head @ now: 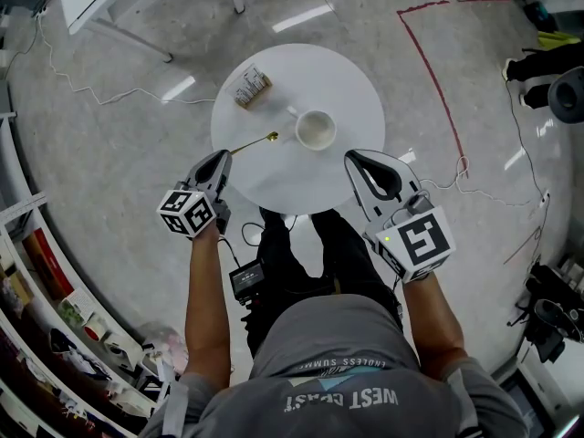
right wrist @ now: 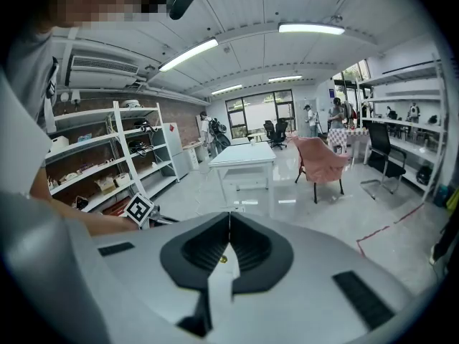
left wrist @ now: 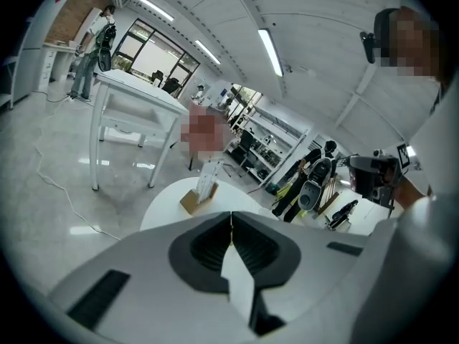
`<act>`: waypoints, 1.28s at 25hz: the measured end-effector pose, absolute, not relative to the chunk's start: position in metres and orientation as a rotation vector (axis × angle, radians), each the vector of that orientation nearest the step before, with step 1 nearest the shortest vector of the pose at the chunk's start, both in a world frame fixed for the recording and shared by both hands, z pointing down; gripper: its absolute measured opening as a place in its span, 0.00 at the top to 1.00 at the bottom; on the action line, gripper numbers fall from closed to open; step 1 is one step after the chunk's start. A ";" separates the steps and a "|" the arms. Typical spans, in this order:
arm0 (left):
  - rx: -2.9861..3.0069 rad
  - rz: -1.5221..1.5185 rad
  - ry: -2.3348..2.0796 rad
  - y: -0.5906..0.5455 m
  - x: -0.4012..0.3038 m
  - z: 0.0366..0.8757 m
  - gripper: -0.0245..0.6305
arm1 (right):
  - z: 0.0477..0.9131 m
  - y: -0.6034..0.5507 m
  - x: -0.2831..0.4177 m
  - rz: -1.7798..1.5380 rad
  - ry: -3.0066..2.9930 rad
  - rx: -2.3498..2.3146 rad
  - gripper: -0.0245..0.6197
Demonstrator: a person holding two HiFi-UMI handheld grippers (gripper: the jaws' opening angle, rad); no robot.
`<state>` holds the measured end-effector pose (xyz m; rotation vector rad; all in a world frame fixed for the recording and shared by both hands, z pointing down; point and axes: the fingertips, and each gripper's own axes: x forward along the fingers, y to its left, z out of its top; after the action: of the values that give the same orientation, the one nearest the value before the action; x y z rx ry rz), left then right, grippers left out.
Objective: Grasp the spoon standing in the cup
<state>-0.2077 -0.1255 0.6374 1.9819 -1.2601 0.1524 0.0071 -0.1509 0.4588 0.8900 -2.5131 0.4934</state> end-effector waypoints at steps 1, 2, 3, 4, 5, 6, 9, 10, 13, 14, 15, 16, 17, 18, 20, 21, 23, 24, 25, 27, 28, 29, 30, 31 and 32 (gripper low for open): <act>1.980 0.160 -1.257 -0.125 -0.209 0.640 0.95 | 0.459 -0.151 0.006 0.497 -2.504 0.895 0.96; 1.977 0.168 -1.254 -0.125 -0.210 0.643 0.95 | 0.459 -0.152 0.005 0.497 -2.492 0.899 0.96; 1.973 0.178 -1.252 -0.124 -0.212 0.646 0.95 | 0.459 -0.152 0.003 0.497 -2.482 0.900 0.96; 1.970 0.188 -1.249 -0.123 -0.214 0.649 0.95 | 0.458 -0.152 0.001 0.496 -2.478 0.899 0.96; 1.967 0.197 -1.246 -0.122 -0.216 0.651 0.95 | 0.457 -0.152 -0.001 0.496 -2.476 0.898 0.96; 1.964 0.206 -1.244 -0.121 -0.216 0.652 0.95 | 0.455 -0.152 -0.001 0.496 -2.478 0.897 0.96; 1.960 0.224 -1.242 -0.125 -0.215 0.657 0.95 | 0.450 -0.155 0.002 0.482 -2.491 0.892 0.96; 1.962 0.233 -1.243 -0.127 -0.214 0.658 0.95 | 0.448 -0.157 0.003 0.481 -2.489 0.898 0.96; 1.966 0.278 -1.244 -0.129 -0.215 0.665 0.89 | 0.446 -0.157 0.003 0.475 -2.491 0.902 0.96; 1.968 0.300 -1.245 -0.128 -0.216 0.668 0.84 | 0.445 -0.156 0.001 0.470 -2.500 0.896 0.96; 1.973 0.327 -1.247 -0.127 -0.217 0.671 0.81 | 0.445 -0.155 0.000 0.465 -2.510 0.890 0.96; 1.980 0.356 -1.250 -0.127 -0.219 0.673 0.78 | 0.443 -0.154 -0.002 0.459 -2.516 0.888 0.96; 1.988 0.385 -1.254 -0.127 -0.220 0.675 0.76 | 0.442 -0.153 -0.003 0.455 -2.519 0.889 0.96; 1.996 0.414 -1.259 -0.127 -0.221 0.676 0.72 | 0.440 -0.153 -0.004 0.452 -2.519 0.891 0.96; 2.014 0.464 -1.265 -0.128 -0.221 0.678 0.66 | 0.437 -0.154 -0.005 0.446 -2.522 0.896 0.96; 2.022 0.483 -1.265 -0.130 -0.220 0.678 0.64 | 0.435 -0.154 -0.005 0.441 -2.526 0.897 0.96; 2.038 0.516 -1.264 -0.132 -0.219 0.679 0.57 | 0.432 -0.155 -0.005 0.434 -2.531 0.901 0.96; 2.047 0.533 -1.263 -0.133 -0.218 0.679 0.54 | 0.431 -0.155 -0.005 0.430 -2.532 0.904 0.96; 2.056 0.549 -1.262 -0.134 -0.217 0.678 0.51 | 0.429 -0.154 -0.005 0.424 -2.534 0.905 0.96; 2.077 0.571 -1.260 -0.136 -0.217 0.675 0.48 | 0.426 -0.153 -0.006 0.414 -2.539 0.909 0.96; 2.087 0.577 -1.260 -0.137 -0.217 0.673 0.48 | 0.424 -0.153 -0.007 0.412 -2.543 0.915 0.96; 2.098 0.579 -1.260 -0.139 -0.216 0.671 0.46 | 0.423 -0.152 -0.007 0.408 -2.546 0.918 0.96; 2.111 0.576 -1.259 -0.140 -0.215 0.668 0.46 | 0.420 -0.152 -0.007 0.399 -2.549 0.918 0.96; 2.125 0.569 -1.256 -0.142 -0.214 0.664 0.45 | 0.417 -0.152 -0.008 0.390 -2.552 0.918 0.96; 2.139 0.561 -1.252 -0.144 -0.212 0.660 0.45 | 0.413 -0.153 -0.008 0.382 -2.555 0.923 0.96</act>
<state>-0.2121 -0.1440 0.6604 2.1395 -1.2521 0.5612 -0.0082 -0.1527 0.4134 0.9226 -2.5553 0.3823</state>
